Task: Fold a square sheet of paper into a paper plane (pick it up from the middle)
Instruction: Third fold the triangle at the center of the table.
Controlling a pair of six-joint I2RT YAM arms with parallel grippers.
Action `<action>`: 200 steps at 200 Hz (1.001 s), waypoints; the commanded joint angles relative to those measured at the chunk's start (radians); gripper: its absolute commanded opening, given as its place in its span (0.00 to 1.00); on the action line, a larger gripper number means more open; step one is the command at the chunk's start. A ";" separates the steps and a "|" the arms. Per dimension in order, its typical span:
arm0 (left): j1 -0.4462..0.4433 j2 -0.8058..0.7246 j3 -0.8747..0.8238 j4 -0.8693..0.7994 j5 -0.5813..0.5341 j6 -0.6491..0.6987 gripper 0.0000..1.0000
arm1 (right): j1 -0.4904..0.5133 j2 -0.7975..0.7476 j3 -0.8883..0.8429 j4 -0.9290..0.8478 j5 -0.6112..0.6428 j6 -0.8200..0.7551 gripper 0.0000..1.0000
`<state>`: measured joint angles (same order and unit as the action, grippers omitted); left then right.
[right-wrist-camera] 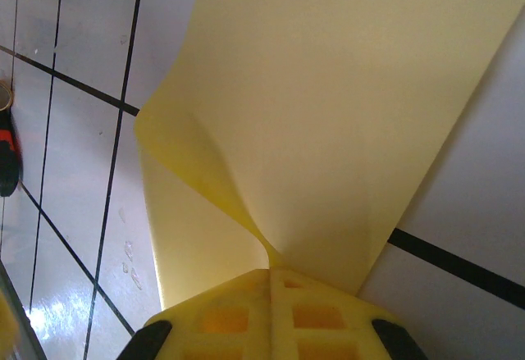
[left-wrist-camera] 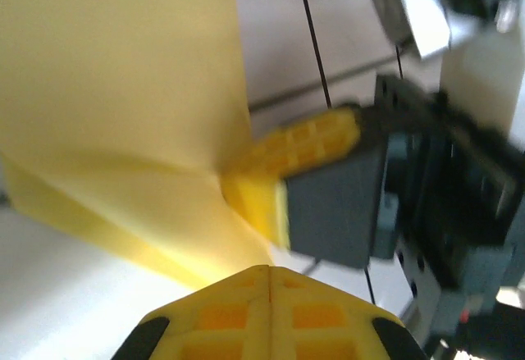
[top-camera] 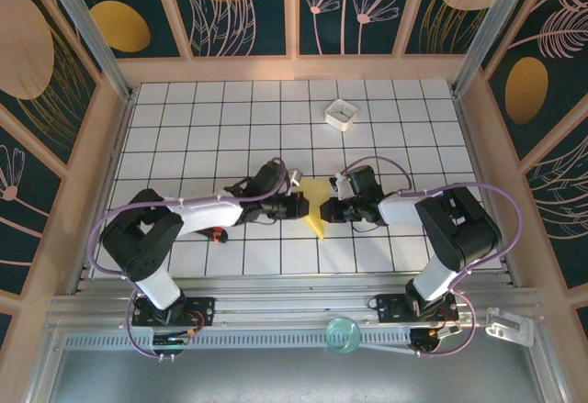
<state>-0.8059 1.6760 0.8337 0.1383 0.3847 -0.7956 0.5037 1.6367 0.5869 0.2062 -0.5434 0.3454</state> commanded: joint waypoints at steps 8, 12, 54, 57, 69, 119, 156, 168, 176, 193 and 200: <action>-0.063 -0.005 -0.045 0.180 0.048 -0.092 0.03 | 0.009 0.031 -0.022 -0.062 0.058 -0.021 0.00; -0.070 0.002 -0.046 0.193 0.053 -0.091 0.02 | 0.009 0.031 -0.022 -0.065 0.059 -0.022 0.00; -0.108 0.094 -0.040 0.259 0.088 -0.076 0.01 | 0.009 0.031 -0.022 -0.067 0.062 -0.023 0.00; -0.109 0.098 -0.041 0.262 0.090 -0.076 0.01 | 0.009 0.031 -0.022 -0.066 0.062 -0.023 0.00; -0.113 0.112 -0.044 0.265 0.094 -0.073 0.01 | 0.010 0.031 -0.022 -0.067 0.060 -0.024 0.00; -0.116 0.113 -0.090 0.302 0.104 -0.079 0.01 | 0.009 0.030 -0.022 -0.066 0.060 -0.024 0.00; -0.115 0.118 -0.117 0.309 0.109 -0.086 0.02 | 0.010 0.031 -0.023 -0.067 0.062 -0.024 0.00; -0.116 0.120 -0.115 0.307 0.111 -0.083 0.02 | 0.009 0.030 -0.024 -0.066 0.060 -0.024 0.00; -0.115 0.123 -0.114 0.310 0.114 -0.083 0.02 | 0.009 0.031 -0.024 -0.065 0.061 -0.025 0.00; -0.115 0.137 -0.103 0.306 0.120 -0.079 0.03 | 0.009 0.029 -0.024 -0.065 0.061 -0.025 0.00; -0.116 0.142 -0.101 0.309 0.124 -0.079 0.03 | 0.009 0.028 -0.024 -0.065 0.060 -0.025 0.00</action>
<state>-0.9165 1.7889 0.7254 0.4160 0.4774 -0.8700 0.5037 1.6367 0.5869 0.2058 -0.5430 0.3450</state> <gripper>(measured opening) 0.061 0.042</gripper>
